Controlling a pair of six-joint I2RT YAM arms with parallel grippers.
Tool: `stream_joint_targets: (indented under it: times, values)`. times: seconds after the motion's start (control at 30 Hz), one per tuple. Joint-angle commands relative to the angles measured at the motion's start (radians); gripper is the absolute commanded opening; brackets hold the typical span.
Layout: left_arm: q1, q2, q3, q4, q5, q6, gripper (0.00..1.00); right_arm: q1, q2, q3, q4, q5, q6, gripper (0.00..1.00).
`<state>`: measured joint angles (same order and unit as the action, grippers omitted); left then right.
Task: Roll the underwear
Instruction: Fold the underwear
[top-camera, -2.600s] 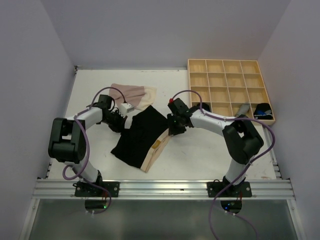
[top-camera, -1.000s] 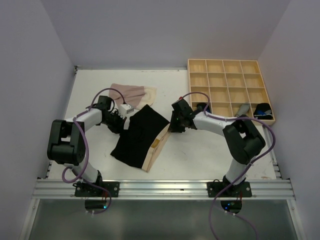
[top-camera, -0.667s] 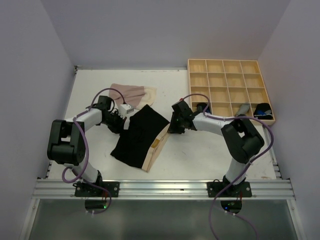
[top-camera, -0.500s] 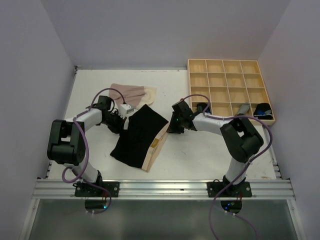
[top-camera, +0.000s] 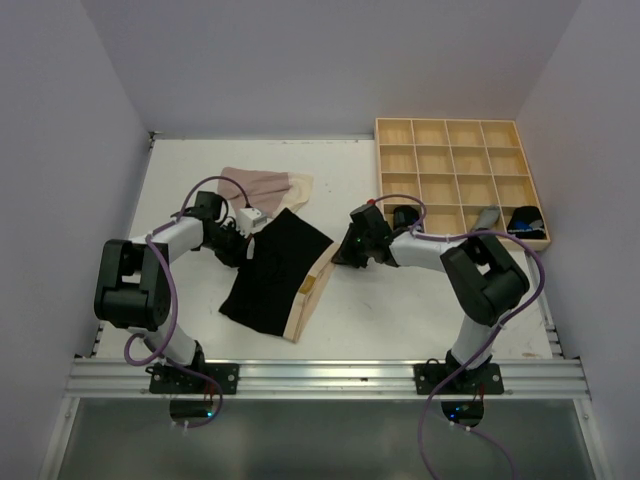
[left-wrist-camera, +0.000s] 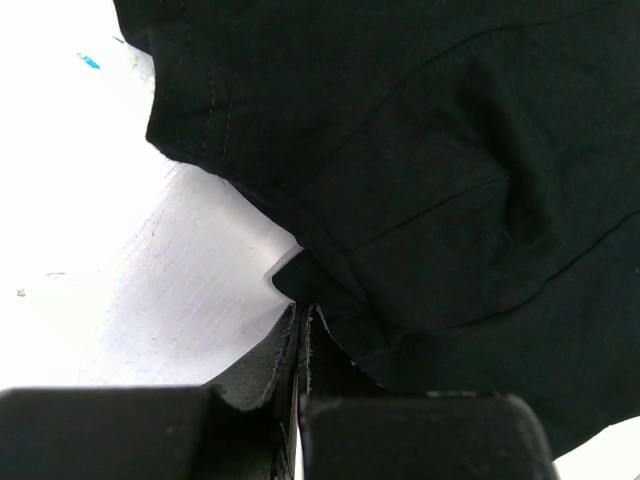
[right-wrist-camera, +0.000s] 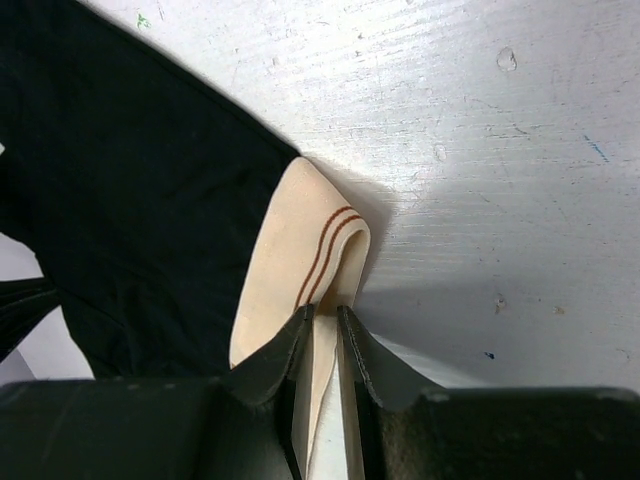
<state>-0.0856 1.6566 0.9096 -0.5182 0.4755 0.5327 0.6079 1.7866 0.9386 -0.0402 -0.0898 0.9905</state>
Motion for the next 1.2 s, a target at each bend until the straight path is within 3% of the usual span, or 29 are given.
stream_joint_targets:
  times: [0.0,0.6,0.87,1.17]
  values:
    - [0.009,0.006,-0.006,0.004,-0.005,-0.011,0.00,-0.003,-0.032,-0.023,0.060,-0.005,0.046,0.20]
    - [0.010,0.020,0.000,0.006,-0.001,-0.010,0.00,-0.005,-0.070,-0.060,0.120,-0.013,0.114,0.21]
    - [0.012,0.028,0.003,0.007,0.003,-0.010,0.00,-0.005,-0.139,-0.055,0.050,0.024,0.111,0.21]
    - [0.012,0.032,0.011,0.004,0.006,-0.011,0.00,-0.005,-0.064,-0.053,0.066,0.013,0.128,0.25]
